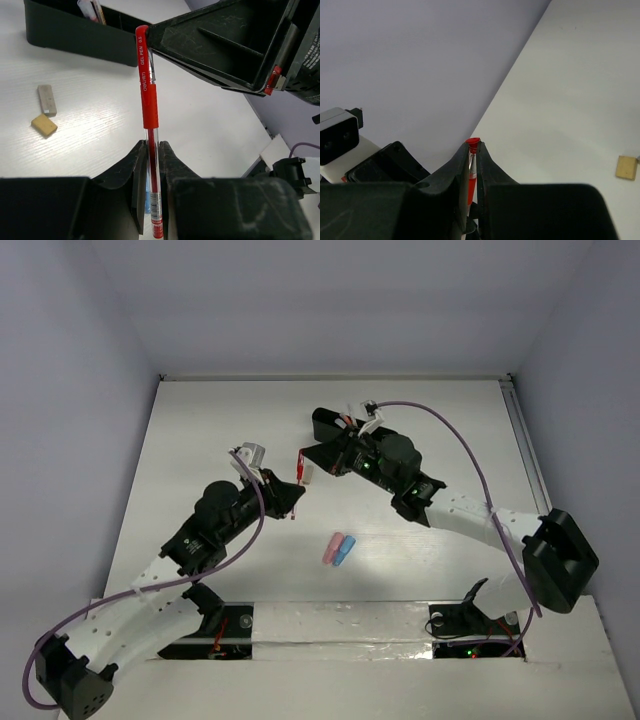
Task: Sort the stationery into containers
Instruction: Close the pen cap on the pen.
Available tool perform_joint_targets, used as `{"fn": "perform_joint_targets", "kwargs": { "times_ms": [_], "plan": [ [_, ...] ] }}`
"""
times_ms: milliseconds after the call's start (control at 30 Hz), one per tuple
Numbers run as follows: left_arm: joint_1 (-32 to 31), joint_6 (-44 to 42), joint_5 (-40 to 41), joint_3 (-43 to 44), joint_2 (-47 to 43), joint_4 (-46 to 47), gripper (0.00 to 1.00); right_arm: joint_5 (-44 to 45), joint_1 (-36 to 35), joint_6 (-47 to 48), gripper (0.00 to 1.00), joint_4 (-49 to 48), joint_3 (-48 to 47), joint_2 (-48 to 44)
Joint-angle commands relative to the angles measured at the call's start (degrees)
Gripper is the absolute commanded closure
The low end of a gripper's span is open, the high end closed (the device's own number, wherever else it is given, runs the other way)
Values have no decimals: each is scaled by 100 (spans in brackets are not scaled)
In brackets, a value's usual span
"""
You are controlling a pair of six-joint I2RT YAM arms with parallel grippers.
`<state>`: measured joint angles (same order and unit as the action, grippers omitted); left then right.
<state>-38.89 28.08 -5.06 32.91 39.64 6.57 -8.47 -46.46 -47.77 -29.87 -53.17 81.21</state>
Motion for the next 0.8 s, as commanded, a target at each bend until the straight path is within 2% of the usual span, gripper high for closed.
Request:
{"fn": "perform_joint_targets", "kwargs": {
  "times_ms": [0, 267, 400, 567, 767],
  "plan": [
    [75, -127, 330, 453, 44, 1680, 100, -1508, -197, -13, 100, 1009, 280, 281],
    [75, -303, 664, 726, -52, 1506, 100, -1632, -197, 48, 100, 1123, 254, 185],
    [75, -224, 725, 559, -167, 1375, 100, -1544, -197, 101, 100, 1159, 254, 27],
    [75, -390, 805, 805, -211, 1355, 100, -2220, -197, -92, 100, 1018, 149, 342],
    [75, -197, 541, 621, -166, 1505, 100, -1562, -197, 250, 100, 1430, -27, 54]
  ]
}}
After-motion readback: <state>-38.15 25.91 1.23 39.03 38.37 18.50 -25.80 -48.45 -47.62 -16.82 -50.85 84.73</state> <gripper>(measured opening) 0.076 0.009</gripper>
